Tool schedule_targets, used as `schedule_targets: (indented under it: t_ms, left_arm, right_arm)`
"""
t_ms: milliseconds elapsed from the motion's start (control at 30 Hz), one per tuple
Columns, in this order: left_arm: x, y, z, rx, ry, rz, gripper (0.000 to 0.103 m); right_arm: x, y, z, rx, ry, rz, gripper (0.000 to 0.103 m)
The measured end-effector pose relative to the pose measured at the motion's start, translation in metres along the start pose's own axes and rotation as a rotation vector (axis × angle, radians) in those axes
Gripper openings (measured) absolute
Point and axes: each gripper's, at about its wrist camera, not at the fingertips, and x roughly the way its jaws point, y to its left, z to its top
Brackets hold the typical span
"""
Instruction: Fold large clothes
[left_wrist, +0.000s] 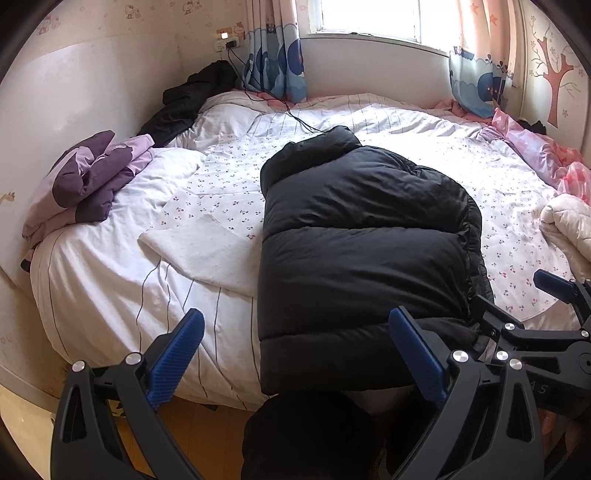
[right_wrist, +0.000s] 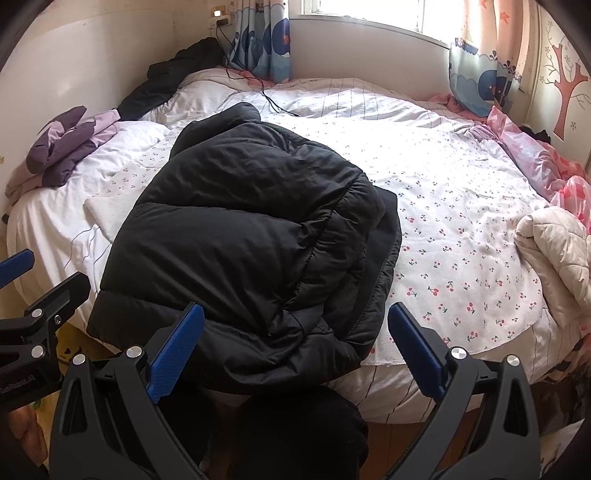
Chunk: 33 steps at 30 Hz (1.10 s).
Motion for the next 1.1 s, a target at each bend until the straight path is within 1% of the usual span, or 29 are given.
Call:
schedule_targets:
  t_ms: [333,1100]
  left_arm:
    - [0.001,-0.011,0.001,0.028,-0.002,0.004,0.096]
    - [-0.002,-0.017,0.0,0.035,-0.009,0.009,0.096]
  right_arm:
    - [0.001,-0.003,-0.002,0.01,0.005,0.0,0.096]
    - [-0.002,-0.008,-0.003,0.018,-0.004,-0.002,0.096]
